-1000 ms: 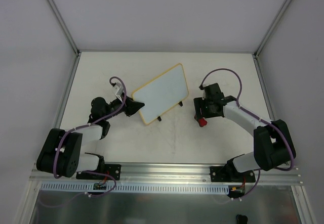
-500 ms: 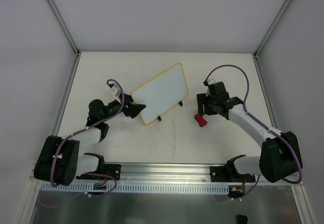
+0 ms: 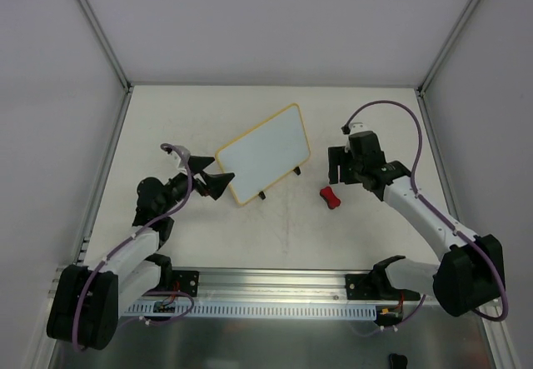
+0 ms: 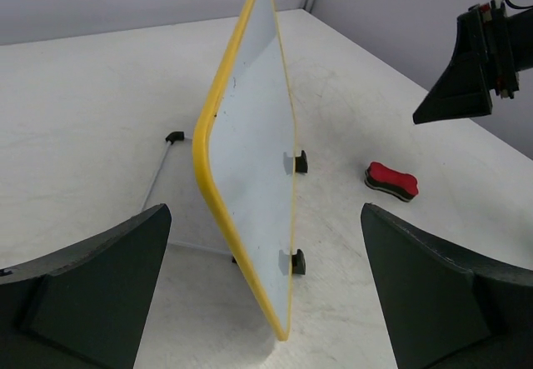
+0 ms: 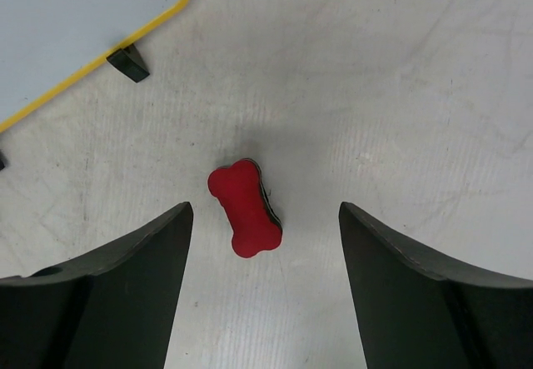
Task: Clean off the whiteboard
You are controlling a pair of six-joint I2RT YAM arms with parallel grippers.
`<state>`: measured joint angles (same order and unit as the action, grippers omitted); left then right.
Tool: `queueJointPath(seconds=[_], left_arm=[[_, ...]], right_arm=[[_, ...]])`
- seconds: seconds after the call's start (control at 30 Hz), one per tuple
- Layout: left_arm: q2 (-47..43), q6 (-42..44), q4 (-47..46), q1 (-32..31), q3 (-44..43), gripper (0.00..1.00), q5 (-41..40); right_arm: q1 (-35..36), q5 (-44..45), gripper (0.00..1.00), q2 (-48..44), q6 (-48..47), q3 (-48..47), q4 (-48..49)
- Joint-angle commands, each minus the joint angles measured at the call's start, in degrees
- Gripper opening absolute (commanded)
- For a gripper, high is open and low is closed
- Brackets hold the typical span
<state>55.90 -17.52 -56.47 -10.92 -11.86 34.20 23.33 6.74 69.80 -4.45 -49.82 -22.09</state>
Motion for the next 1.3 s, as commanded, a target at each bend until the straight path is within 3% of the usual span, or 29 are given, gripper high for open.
queueJointPath(seconds=[0.0,0.1,0.3,0.43,0.57,0.87,1.27], left_arm=[[-5.7,-1.2,1.53,-0.33,1.83,0.99,-4.74],[-11.76,-2.34,7.23,-0.33,2.19,0.99,-5.62],[-24.42,-2.87,24.11,-0.42,1.57,0.99,-7.74],[-32.15,-2.78,34.04,-0.42,1.31,0.99,-14.13],[-36.9,-7.88,34.41,-0.42,5.78,0.99,-20.65],[-46.05,-3.58,44.15,-0.42,7.73,0.99,-27.16],[-45.0,-5.07,44.6,-0.42,8.52,0.99,-31.82]], right_arm=[[-0.13,-2.14,0.75,-4.05,1.9,-0.98,1.78],[-0.04,-6.12,0.76,-7.2,2.08,1.65,3.97],[-0.13,-6.13,0.78,-16.7,1.63,11.04,10.39],[-0.13,-6.13,0.79,-23.38,2.07,15.71,13.99],[-0.13,-6.82,0.79,-25.59,3.04,18.79,16.11],[-0.04,-7.18,0.81,-30.86,3.83,28.37,25.51],[-0.13,-2.87,0.82,-31.83,3.48,31.1,26.39]])
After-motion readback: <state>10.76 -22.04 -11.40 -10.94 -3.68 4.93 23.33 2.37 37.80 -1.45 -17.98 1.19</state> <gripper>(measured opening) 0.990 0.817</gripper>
